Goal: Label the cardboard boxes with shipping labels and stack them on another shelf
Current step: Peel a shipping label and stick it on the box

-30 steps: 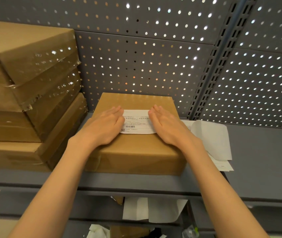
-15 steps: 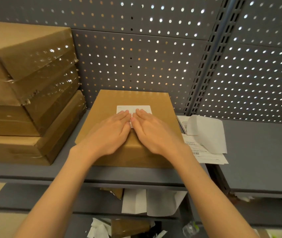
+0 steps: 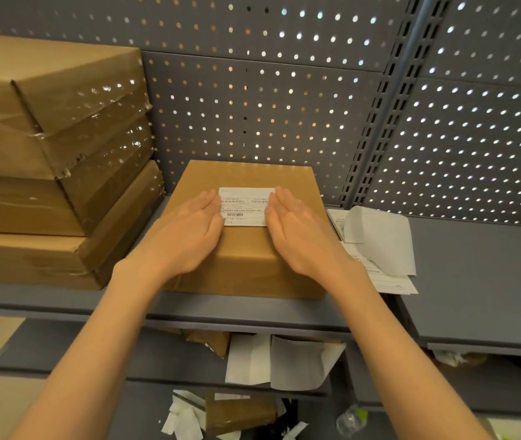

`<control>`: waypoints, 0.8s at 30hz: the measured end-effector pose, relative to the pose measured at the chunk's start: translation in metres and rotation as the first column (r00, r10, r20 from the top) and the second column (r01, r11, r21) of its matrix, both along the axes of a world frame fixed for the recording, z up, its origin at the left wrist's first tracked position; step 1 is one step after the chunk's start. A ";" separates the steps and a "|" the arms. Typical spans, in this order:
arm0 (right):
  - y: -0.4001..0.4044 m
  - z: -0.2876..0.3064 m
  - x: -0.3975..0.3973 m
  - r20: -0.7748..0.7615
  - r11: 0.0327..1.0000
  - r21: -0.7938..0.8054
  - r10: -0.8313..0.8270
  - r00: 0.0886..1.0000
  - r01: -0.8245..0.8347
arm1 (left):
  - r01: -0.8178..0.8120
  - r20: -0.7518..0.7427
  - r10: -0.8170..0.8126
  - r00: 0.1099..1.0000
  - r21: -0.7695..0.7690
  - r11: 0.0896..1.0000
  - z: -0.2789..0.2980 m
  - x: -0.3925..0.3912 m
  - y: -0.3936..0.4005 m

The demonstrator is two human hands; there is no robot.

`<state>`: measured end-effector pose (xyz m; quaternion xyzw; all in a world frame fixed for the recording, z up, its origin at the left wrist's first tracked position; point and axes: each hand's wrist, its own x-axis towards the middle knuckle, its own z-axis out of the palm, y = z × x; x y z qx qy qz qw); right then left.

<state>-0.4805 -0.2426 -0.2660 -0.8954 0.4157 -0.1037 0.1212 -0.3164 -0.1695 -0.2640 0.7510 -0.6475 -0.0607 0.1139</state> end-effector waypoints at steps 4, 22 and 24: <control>0.022 0.002 0.014 0.008 0.992 -0.043 0.117 0.993 -0.117 | 0.132 -0.037 -0.134 0.990 -0.059 0.990 -0.007 -0.014 0.003; 0.031 -0.014 -0.005 -0.026 0.996 -0.070 -0.051 0.998 0.049 | 0.072 0.021 -0.071 0.997 -0.031 0.997 -0.017 -0.011 0.016; 0.030 -0.014 -0.008 -0.015 0.996 -0.075 -0.056 0.998 0.055 | 0.070 0.026 -0.069 0.997 -0.037 0.997 -0.017 -0.010 0.017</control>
